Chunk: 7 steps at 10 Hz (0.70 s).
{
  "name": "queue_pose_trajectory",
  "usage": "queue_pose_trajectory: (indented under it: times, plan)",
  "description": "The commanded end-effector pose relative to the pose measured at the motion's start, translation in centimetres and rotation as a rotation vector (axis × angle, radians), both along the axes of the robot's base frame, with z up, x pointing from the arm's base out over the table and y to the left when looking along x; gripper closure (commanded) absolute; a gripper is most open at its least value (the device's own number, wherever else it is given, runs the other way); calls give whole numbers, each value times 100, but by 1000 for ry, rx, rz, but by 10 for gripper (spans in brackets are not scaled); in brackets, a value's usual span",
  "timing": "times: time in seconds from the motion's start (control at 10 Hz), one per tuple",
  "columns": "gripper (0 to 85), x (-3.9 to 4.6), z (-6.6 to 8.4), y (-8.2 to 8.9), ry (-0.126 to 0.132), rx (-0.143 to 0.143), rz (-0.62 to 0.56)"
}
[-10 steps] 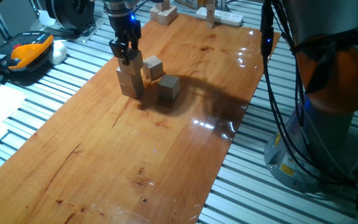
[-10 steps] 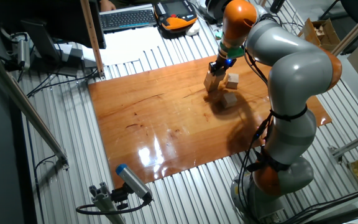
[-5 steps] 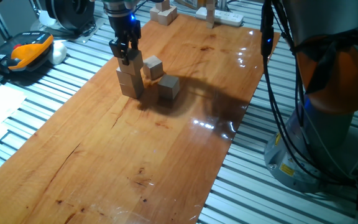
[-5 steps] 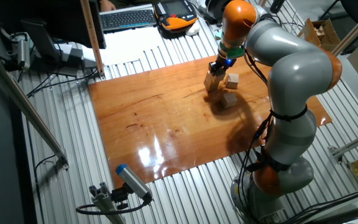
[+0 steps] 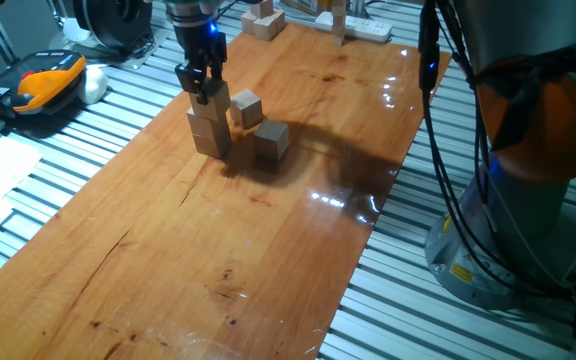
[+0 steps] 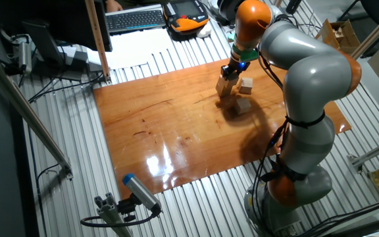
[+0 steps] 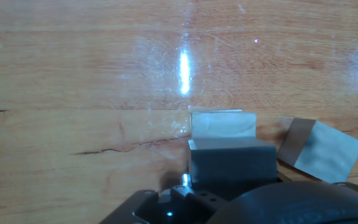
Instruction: Stack the blocks in a vertical line of five
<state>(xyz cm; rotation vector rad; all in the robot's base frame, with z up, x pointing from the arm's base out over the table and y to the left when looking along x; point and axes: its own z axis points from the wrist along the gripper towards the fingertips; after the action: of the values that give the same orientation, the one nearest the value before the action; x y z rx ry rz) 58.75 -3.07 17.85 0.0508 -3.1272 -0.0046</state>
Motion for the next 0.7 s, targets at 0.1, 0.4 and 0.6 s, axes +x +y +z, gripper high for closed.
queue_pose_trajectory:
  times: [0.1,0.4,0.6]
  plan:
    - [850,0,0,1,5,4,2]
    - [850,0,0,1,4,4,2]
    - [850,0,0,1,2,3,3]
